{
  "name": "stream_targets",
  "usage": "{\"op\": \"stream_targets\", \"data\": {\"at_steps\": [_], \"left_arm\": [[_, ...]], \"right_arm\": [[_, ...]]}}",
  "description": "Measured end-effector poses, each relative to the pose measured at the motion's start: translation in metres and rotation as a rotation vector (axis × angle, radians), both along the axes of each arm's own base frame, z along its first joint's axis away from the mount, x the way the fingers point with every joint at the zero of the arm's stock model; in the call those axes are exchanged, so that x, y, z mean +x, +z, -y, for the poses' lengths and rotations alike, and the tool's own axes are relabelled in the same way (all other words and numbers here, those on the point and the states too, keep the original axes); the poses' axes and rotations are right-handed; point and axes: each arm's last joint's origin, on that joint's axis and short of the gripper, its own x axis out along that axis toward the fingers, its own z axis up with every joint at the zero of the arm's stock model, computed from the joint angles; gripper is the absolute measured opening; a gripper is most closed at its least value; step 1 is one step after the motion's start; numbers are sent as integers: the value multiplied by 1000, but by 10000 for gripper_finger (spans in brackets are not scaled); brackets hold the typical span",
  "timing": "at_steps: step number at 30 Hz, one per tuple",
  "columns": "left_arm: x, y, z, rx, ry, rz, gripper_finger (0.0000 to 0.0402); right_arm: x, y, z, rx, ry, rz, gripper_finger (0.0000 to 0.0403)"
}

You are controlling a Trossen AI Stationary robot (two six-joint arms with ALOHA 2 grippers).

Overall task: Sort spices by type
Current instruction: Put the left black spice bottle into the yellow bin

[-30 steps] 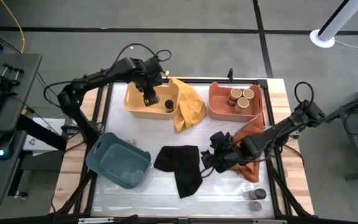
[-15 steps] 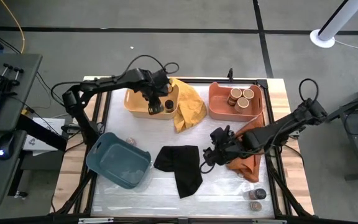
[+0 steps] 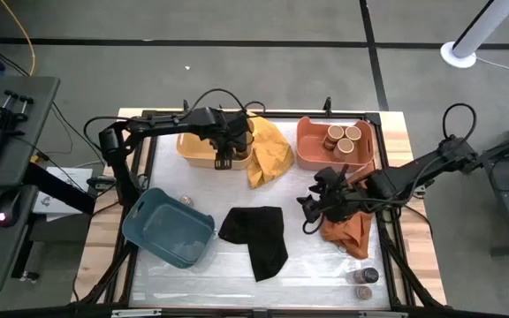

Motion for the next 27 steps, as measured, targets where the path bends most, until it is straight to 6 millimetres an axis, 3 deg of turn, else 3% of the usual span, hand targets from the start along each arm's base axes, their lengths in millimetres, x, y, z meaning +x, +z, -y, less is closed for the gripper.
{"op": "stream_targets", "data": {"at_steps": [23,27], "left_arm": [[0,1,1,33,-32,-20,250],[0,9,0,53,-28,-38,262]], "right_arm": [[0,-1,0,-18,28,-14,279],[0,-1,0,-23,33,-16,279]]}}
